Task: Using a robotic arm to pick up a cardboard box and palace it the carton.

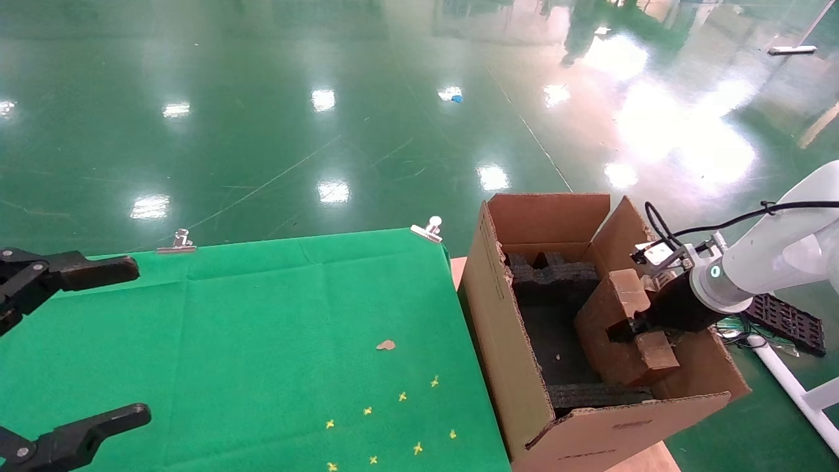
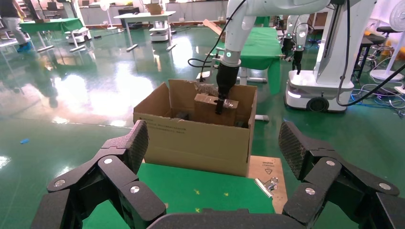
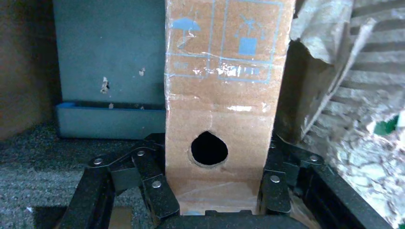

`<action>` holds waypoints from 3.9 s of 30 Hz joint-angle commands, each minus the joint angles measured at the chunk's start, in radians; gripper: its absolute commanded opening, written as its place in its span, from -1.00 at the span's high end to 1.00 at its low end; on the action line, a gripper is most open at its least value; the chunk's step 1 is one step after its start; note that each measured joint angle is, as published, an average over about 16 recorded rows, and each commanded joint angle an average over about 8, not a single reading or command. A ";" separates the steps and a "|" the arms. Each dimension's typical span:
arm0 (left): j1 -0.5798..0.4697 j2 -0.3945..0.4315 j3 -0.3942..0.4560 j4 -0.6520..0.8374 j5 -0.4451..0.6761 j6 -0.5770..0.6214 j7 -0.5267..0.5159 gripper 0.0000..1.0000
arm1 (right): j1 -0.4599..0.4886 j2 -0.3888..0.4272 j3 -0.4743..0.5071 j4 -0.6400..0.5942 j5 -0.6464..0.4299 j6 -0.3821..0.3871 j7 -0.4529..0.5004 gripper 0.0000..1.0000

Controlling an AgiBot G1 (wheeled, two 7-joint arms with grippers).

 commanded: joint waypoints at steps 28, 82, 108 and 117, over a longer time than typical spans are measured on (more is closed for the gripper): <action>0.000 -0.001 0.002 0.000 -0.001 -0.001 0.001 -1.00 | 0.088 -0.020 -0.018 -0.014 -0.025 -0.032 -0.017 -1.00; -0.001 -0.002 0.004 0.001 -0.003 -0.001 0.002 -1.00 | 0.087 0.115 0.532 0.540 0.208 -0.238 -0.393 -1.00; -0.002 -0.002 0.006 0.001 -0.004 -0.002 0.003 -1.00 | -0.454 0.232 1.129 1.047 0.463 -0.323 -0.621 -1.00; -0.002 -0.002 0.006 0.001 -0.004 -0.002 0.003 -1.00 | -0.635 0.271 1.328 1.216 0.548 -0.351 -0.697 -1.00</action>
